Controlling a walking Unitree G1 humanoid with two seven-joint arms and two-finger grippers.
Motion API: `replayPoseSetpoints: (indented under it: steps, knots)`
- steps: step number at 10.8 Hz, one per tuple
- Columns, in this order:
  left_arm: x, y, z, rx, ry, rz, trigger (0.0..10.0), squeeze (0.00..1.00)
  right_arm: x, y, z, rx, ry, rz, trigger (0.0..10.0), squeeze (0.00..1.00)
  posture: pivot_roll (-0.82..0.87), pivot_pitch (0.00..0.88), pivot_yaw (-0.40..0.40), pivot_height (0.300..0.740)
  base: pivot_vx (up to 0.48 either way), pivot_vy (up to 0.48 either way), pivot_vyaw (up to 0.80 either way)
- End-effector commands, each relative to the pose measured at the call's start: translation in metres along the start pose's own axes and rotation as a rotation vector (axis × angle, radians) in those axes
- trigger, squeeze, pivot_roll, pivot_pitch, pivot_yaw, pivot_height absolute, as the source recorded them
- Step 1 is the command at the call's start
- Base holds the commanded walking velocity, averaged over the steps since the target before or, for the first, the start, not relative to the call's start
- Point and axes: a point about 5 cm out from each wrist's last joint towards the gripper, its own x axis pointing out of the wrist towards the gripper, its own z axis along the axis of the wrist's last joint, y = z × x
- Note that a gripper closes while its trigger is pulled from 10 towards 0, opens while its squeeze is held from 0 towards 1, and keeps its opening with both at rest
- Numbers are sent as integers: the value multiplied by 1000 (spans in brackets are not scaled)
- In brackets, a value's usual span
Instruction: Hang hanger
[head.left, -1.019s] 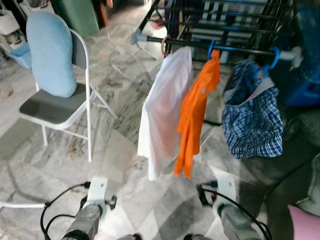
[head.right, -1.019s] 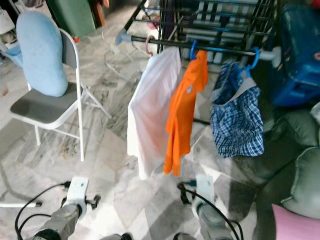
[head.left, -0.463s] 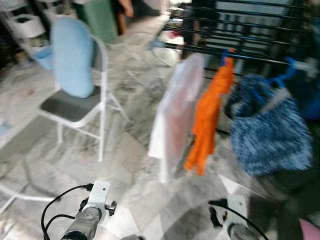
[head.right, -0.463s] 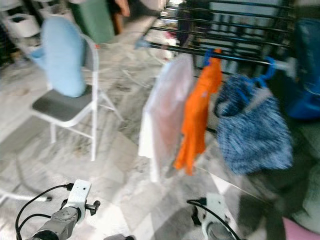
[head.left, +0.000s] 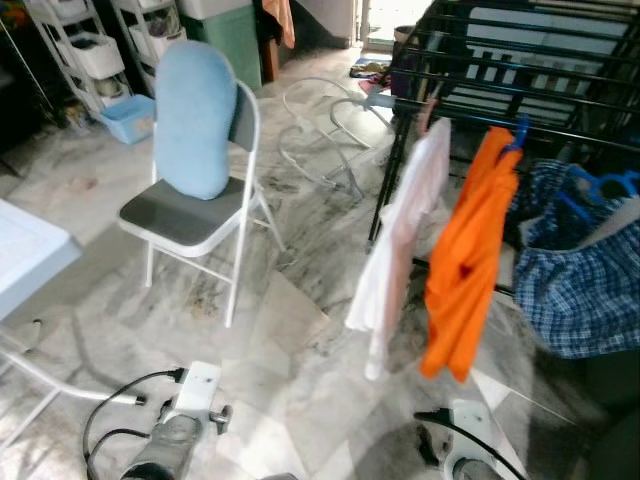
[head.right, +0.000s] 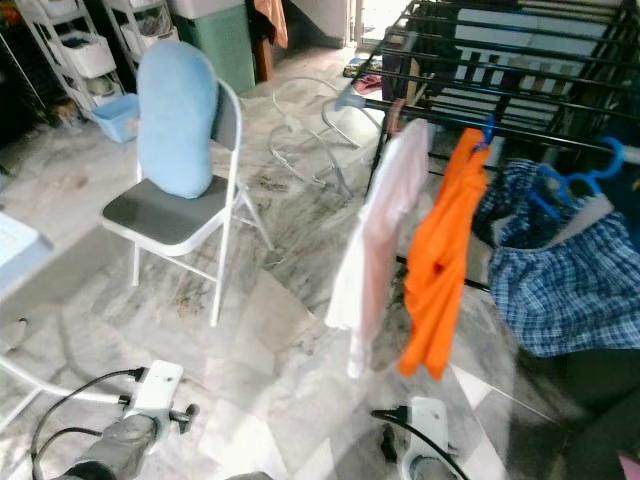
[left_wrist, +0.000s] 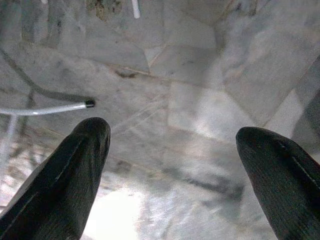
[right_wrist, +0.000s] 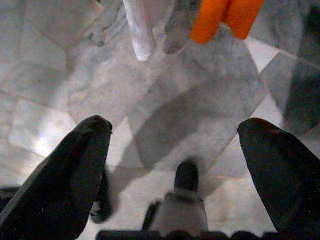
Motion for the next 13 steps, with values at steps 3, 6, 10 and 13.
replayPoseSetpoints:
  steps: [3, 6, 10, 13]
  knots:
    - [0, -5, -2, 40, 9, -26, 10000, 0, -4, -12, -12, 17, 36, -48, 10000, 0, -113, 75, 95, 740, 0, 480, 0]
    - [1, -21, 4, 70, -14, -89, 10000, 0, -7, -19, -22, 42, 62, -75, 10000, 0, -122, 97, 81, 740, 0, 160, 0]
    - [0, -37, -2, 73, 5, -130, 10000, 0, -8, -21, -23, 31, 82, -67, 10000, 0, -146, 85, 70, 740, 0, 0, 0]
    - [-1, -40, -7, 55, 15, -137, 10000, 0, -8, -23, -24, 3, 96, -59, 10000, 0, -136, 83, 53, 740, 0, 0, -533]
